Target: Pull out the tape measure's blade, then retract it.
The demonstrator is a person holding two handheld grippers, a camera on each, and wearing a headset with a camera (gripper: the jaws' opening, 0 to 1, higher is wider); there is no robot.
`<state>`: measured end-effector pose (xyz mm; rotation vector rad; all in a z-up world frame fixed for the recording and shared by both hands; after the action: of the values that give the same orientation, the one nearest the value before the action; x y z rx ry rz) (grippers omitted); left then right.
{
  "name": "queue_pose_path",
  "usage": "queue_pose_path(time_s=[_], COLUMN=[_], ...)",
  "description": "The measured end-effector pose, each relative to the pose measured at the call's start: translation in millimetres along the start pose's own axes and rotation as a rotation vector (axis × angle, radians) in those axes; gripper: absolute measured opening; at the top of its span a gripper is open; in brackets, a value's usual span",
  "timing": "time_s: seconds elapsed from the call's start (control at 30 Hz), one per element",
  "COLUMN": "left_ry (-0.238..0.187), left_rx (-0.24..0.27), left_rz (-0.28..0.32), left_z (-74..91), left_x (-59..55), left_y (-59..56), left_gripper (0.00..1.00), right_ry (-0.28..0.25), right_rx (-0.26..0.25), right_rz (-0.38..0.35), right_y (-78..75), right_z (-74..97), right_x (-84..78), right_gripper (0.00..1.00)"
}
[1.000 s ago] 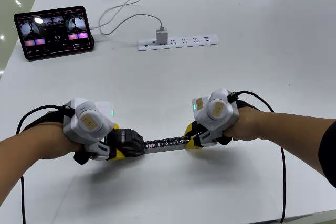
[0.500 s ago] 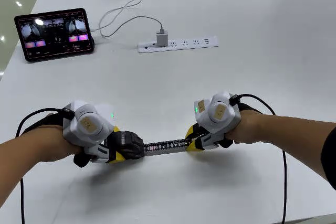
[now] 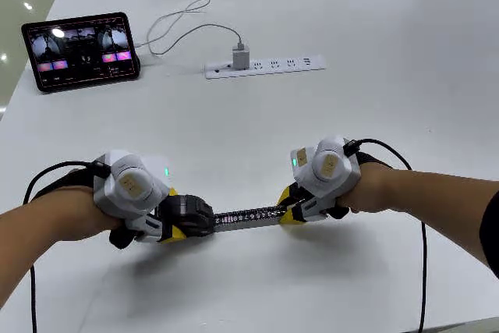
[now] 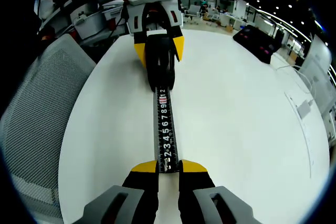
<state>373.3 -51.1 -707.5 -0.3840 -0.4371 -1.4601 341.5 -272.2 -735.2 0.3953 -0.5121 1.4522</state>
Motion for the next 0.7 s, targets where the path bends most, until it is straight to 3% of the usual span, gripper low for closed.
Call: queue_pose_path(time_s=[0.7], left_ry=[0.000], left_rx=[0.001], left_rz=[-0.002], left_z=[0.4], left_x=[1.0], left_y=[-1.1], left_gripper=[0.32], right_ry=[0.012], right_rx=[-0.005], right_rz=[0.004], right_y=[0.6], right_z=[4.8], right_x=[-7.5], right_gripper=[0.10])
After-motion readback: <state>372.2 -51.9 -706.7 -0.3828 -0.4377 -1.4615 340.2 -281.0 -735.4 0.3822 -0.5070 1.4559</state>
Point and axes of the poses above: the centre of the closed fingertips' face, and the gripper's own axes: z roughly backward along the fingers, y roughly to its left, x roughly out of its top, the point moved 7 cm from there along z, roughly backward along the fingers, and after that the axes turned 7 degrees about z, right-handed, at the moved point
